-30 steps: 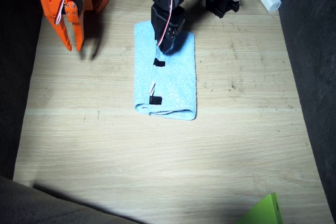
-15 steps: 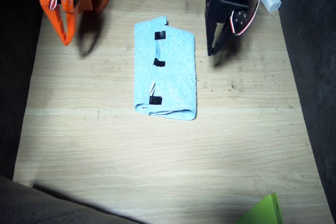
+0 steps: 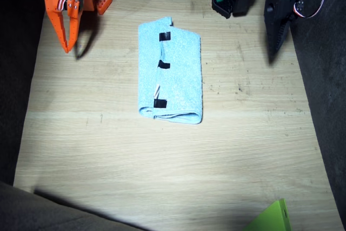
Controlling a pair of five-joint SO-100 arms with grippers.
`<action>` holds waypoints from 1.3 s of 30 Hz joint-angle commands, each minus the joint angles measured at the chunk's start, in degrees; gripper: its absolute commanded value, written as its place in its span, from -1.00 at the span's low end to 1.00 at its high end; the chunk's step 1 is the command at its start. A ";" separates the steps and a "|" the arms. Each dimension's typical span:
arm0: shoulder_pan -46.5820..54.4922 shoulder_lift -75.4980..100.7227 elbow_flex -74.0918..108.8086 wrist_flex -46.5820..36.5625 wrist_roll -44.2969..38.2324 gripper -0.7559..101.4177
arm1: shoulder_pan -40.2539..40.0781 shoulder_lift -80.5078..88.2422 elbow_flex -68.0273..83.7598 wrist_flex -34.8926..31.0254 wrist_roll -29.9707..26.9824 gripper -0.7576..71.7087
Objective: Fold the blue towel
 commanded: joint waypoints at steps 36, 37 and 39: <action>7.91 59.68 34.80 11.25 6.42 -0.99 | -10.28 32.26 8.53 15.38 5.45 -0.98; 7.91 59.68 34.89 10.90 6.06 -0.99 | -10.55 32.26 8.53 15.38 5.62 -0.98; 8.00 59.68 34.98 10.72 5.71 -0.99 | -11.16 32.26 8.53 15.21 5.98 -0.98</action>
